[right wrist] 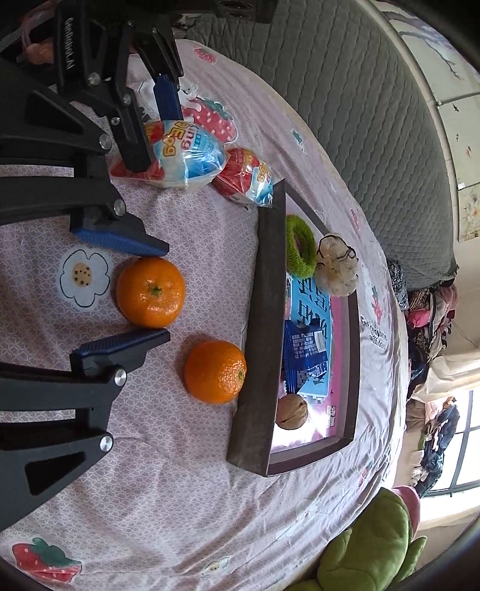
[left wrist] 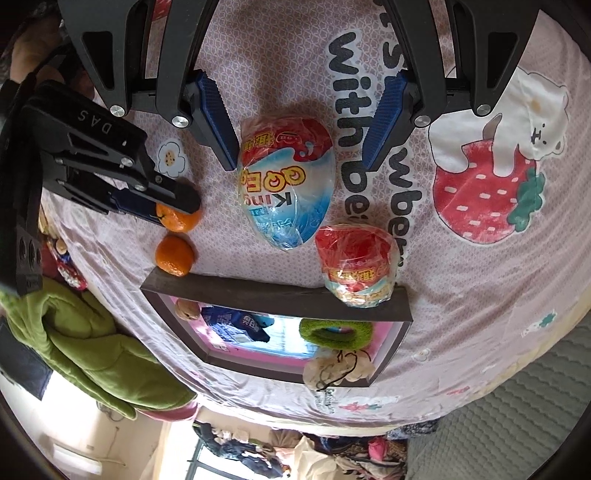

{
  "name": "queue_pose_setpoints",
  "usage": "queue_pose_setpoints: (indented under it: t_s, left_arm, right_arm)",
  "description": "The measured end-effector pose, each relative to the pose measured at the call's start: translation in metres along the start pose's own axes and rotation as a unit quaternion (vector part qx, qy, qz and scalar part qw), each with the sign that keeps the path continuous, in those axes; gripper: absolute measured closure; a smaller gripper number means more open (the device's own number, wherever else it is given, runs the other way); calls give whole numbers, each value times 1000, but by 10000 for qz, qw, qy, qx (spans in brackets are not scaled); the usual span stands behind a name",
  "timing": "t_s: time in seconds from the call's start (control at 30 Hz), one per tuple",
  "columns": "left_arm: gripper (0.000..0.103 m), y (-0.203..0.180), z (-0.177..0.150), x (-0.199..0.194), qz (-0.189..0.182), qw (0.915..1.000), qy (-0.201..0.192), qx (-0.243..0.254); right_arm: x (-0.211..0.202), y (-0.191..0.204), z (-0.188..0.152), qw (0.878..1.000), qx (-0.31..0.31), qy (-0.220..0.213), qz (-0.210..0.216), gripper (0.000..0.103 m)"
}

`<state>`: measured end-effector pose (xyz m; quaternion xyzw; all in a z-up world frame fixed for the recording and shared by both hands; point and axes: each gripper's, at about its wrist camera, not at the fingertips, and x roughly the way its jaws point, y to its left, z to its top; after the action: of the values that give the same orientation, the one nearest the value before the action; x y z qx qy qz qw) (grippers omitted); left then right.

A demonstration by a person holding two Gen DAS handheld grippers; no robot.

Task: Organize objects
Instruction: 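Close left tool on the large Kinder egg while right tool closes on the orange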

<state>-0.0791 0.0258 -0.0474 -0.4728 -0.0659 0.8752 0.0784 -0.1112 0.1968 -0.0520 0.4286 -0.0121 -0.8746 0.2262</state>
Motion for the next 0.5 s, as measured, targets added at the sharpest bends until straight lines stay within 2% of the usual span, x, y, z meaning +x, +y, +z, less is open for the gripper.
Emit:
queue_pose_setpoints:
  t_s: [0.27,0.4,0.5]
  left_arm:
    - [35,13,2,5,-263,9993,62,-275]
    - [48,13,3,3,-376,9990,-4,-247]
    - [51,12,3,3,-422,9989,-29,-220]
  right_arm:
    - [1,1,0,10000,-17,-12,8,63]
    - [1,1,1,10000,-23,-13,7,63]
    - [1,1,1,10000,-12,-16,12,63]
